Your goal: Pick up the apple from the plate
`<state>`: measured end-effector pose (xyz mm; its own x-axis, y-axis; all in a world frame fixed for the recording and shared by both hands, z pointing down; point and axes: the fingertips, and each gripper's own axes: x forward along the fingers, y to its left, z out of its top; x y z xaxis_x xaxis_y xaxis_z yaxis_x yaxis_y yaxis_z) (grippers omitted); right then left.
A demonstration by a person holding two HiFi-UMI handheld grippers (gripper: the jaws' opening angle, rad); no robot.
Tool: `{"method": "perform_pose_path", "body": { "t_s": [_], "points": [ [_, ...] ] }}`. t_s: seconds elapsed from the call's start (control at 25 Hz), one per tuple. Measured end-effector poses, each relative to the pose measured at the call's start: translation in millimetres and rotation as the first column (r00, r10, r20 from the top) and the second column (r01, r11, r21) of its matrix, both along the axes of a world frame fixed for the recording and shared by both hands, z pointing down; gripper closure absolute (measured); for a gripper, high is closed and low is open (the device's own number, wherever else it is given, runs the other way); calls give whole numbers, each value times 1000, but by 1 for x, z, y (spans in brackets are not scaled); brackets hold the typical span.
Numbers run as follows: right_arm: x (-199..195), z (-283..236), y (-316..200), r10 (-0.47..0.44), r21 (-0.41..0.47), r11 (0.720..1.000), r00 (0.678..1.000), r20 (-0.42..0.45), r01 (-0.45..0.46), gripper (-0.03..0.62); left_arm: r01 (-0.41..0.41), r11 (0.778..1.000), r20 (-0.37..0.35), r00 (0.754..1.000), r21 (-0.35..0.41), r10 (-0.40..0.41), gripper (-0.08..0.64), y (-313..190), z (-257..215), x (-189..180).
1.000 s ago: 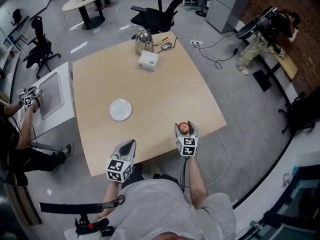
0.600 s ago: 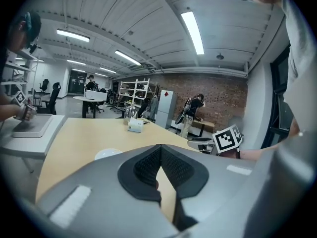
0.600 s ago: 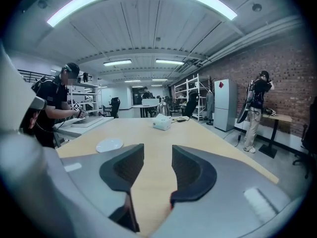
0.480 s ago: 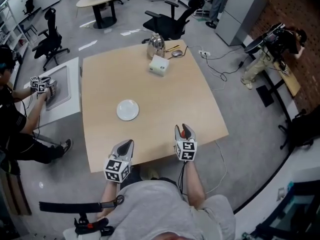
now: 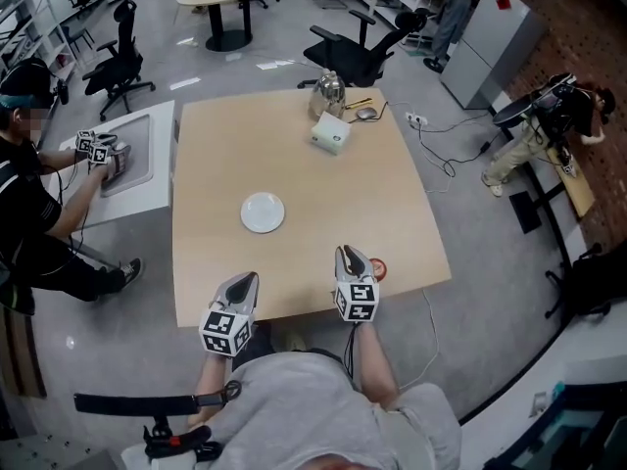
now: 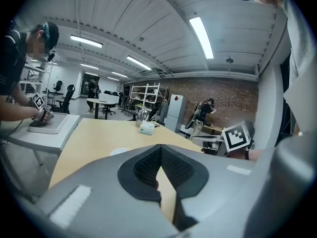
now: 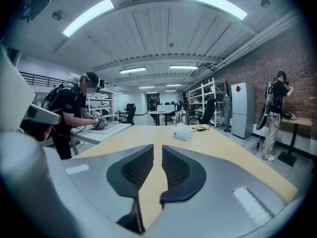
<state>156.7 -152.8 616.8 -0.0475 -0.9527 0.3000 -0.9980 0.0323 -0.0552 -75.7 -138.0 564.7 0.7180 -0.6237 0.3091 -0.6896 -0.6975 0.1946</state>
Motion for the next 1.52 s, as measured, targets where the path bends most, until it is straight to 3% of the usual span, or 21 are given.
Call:
{"method": "perform_pose_path", "body": {
  "t_s": [0.4, 0.96, 1.52],
  "points": [
    [-51, -22, -12, -131, 41, 991, 991, 12, 131, 574, 84, 996, -17, 996, 8, -83, 541, 7, -5, -20],
    [-115, -29, -11, -314, 56, 948, 950, 2, 313, 584, 179, 984, -27, 984, 28, -178, 541, 10, -6, -49],
    [-152, -30, 7, -416, 56, 908, 909, 7, 415, 586, 239, 971, -20, 971, 31, -238, 541, 21, -10, -71]
  ]
}}
